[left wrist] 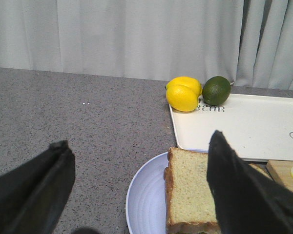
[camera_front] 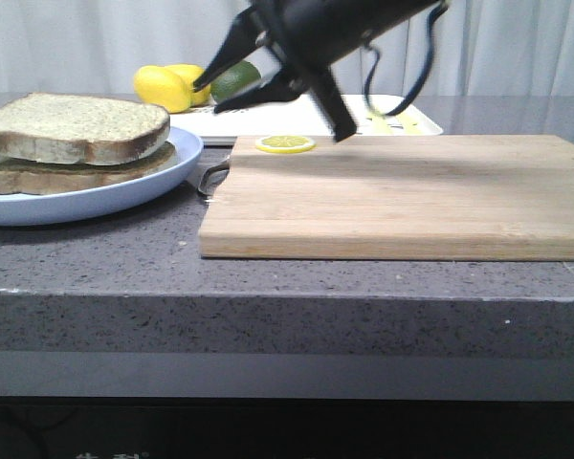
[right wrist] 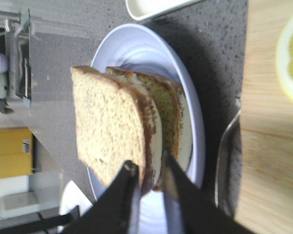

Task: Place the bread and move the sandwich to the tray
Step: 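Raise the right gripper away from the sandwich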

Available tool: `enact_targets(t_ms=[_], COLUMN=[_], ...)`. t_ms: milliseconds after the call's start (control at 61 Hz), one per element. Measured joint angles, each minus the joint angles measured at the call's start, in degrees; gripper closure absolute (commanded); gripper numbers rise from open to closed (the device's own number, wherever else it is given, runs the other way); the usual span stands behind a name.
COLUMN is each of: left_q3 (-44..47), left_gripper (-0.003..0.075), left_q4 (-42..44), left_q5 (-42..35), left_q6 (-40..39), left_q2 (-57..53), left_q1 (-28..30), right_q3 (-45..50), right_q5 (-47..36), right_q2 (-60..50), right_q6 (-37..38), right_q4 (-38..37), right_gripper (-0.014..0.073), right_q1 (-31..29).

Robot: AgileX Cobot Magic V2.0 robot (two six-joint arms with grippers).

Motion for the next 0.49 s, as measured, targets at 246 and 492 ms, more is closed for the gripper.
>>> enact_targets(t_ms=[246,492], left_q3=[0.0,0.0], left_gripper=[0.0178,0.0178], left_q4=[0.0,0.0], left_q5=[0.0,0.0], left_q6=[0.0,0.0], left_q2=[0.0,0.0], left_q1=[0.0,0.0], right_q3=[0.0,0.1], right_q5=[7.4,16.8], right_q2=[-7.9,-16.9], right_q6=[0.0,8.6], right_q4=[-17.5,-49.5], right_gripper=[0.0652,0.0652], right_q1=[-5.8,-11.3])
